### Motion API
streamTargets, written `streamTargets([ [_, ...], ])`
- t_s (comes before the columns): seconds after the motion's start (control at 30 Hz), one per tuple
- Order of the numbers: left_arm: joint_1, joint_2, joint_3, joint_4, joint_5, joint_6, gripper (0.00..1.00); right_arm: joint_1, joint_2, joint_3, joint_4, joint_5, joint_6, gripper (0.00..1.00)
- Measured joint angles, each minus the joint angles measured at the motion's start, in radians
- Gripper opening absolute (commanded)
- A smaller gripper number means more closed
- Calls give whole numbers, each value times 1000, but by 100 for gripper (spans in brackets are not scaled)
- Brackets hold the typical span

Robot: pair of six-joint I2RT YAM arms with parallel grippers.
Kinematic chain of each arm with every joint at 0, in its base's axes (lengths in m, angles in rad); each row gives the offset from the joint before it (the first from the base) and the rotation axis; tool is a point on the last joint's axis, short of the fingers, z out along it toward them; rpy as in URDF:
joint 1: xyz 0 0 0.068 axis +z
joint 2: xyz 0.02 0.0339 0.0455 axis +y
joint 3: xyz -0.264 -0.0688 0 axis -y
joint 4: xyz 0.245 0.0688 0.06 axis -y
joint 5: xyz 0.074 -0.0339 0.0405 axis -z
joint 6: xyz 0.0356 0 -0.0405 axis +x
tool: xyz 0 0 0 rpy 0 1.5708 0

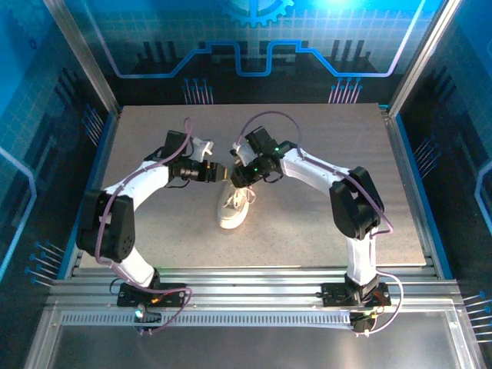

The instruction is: Tie the shoes

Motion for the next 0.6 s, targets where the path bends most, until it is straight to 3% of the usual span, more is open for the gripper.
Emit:
streamTargets([
  [0.6,0,108,6,113,-3,-106,49,0,23,6,3,1,-5,27],
])
